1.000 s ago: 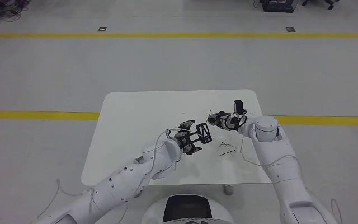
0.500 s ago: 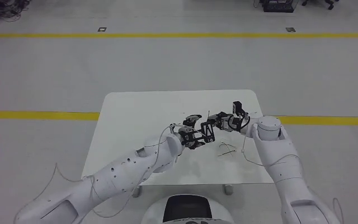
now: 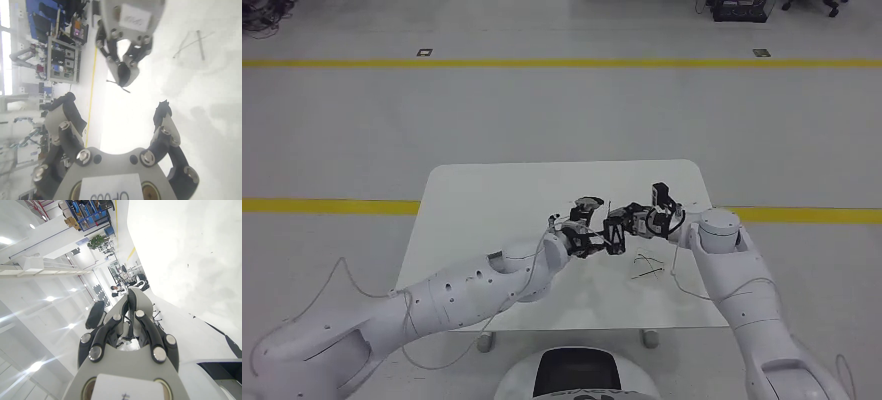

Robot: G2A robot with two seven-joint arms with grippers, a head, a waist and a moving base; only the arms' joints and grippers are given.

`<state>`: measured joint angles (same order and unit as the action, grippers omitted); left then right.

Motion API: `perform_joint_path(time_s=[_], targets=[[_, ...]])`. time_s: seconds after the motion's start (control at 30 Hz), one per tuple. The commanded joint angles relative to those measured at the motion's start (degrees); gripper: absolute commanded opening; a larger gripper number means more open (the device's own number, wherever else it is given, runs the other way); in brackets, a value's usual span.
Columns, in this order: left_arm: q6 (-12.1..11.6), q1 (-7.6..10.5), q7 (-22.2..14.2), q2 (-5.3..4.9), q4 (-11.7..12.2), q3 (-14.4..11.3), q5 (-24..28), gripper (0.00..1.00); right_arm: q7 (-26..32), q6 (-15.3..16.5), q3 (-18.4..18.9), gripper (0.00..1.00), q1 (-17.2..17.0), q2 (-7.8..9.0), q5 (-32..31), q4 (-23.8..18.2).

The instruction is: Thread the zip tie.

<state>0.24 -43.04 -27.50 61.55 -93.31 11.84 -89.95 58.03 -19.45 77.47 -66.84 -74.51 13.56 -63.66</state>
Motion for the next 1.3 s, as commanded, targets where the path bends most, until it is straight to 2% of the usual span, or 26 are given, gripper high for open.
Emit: perform_joint_path(time_s=[0.0, 0.13, 0.3, 0.37, 0.57, 0.67, 0.83, 0.87, 0.9, 0.93, 0.97, 1.27], targets=[[-1.89, -0.09, -0.08, 0.01, -0.03, 0.12, 0.0, 1.0, 0.02, 0.0, 0.02, 0.0, 0.0, -0.01, -0.01, 0.02], [-1.15, -0.56, 1.18, 0.03, 0.19, 0.57, 0.0, 1.0, 0.02, 0.0, 0.02, 0.0, 0.0, -0.01, -0.01, 0.02], [-4.77, 0.47, 5.51, 0.14, 0.19, -0.29, 0.0, 1.0, -2.14, 0.32, -1.12, 0.0, -0.82, -0.13, 0.86, -1.18], [-4.42, 1.57, 5.27, 0.19, 0.49, -1.11, 0.0, 1.0, -2.64, 0.47, -1.37, 0.0, -0.8, -0.11, 0.96, -1.36], [-4.42, 1.57, 5.27, 0.19, 0.49, -1.11, 0.0, 1.0, -2.64, 0.47, -1.37, 0.0, -0.8, -0.11, 0.96, -1.36], [-6.08, 1.57, 6.59, 0.09, 0.76, -1.09, 0.0, 1.0, -3.92, 0.85, -1.58, 0.0, -1.3, -0.15, 1.32, -1.75], [-6.44, 1.65, 7.33, -0.16, 1.1, -1.24, 0.0, 1.0, -5.23, 0.56, -1.87, 0.0, -1.55, 0.06, 1.81, -2.37], [-6.37, 1.65, 7.42, -0.18, 1.12, -1.27, 0.0, 0.85, -5.42, 0.55, -1.88, 0.0, -1.55, 0.11, 1.87, -2.42], [-6.29, 1.66, 7.47, -0.21, 1.14, -1.31, 0.0, 0.79, -5.54, 0.51, -1.92, 0.0, -1.56, 0.18, 1.99, -2.51], [-6.24, 1.71, 7.45, -0.22, 1.14, -1.36, 0.0, 0.6, -5.67, 0.5, -1.91, 0.0, -1.56, 0.23, 2.09, -2.56], [-6.22, 1.77, 7.43, -0.24, 1.17, -1.43, 0.0, 0.49, -5.81, 0.51, -1.89, 0.0, -1.58, 0.29, 2.2, -2.61], [-6.06, 2.03, 7.81, -0.27, 1.73, -2.01, 0.0, 0.34, -5.57, 0.76, -2.18, 0.0, -1.72, 0.83, 3.01, -3.24]])
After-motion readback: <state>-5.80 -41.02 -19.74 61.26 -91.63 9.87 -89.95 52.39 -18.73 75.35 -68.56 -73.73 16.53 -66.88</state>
